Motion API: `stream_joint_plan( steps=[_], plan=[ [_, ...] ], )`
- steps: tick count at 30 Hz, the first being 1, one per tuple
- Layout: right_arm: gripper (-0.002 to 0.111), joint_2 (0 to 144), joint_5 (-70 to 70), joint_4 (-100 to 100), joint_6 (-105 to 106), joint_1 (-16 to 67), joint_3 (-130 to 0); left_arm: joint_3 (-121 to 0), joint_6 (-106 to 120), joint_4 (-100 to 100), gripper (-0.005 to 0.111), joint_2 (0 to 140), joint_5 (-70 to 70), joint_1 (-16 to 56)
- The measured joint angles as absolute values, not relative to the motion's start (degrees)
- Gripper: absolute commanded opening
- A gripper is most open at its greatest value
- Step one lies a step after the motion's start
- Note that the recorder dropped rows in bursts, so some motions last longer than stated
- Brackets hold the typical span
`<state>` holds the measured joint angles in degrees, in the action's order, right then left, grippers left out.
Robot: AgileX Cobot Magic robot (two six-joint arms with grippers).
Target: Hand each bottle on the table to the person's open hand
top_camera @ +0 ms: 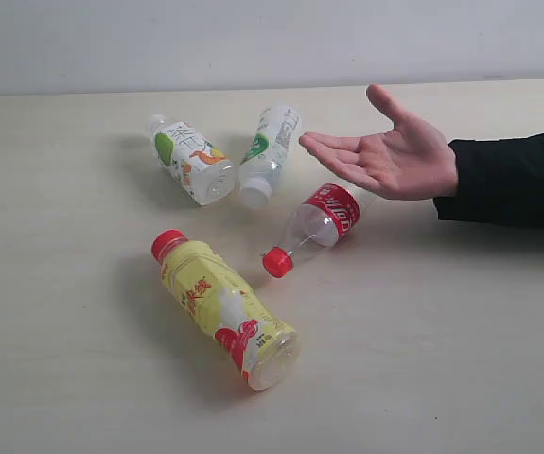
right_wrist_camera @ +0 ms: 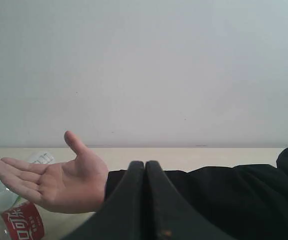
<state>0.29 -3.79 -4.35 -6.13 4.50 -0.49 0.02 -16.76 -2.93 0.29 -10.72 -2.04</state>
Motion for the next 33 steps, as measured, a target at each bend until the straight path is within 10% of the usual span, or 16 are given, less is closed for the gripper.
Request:
stream_joint_plan(
  steps=[33],
  plan=[
    [0.000, 8.25, 32.05, -1.57, -30.42, 4.50, -6.33, 0.02, -16.76, -2.93, 0.000, 0.29, -10.72, -2.04]
  ],
)
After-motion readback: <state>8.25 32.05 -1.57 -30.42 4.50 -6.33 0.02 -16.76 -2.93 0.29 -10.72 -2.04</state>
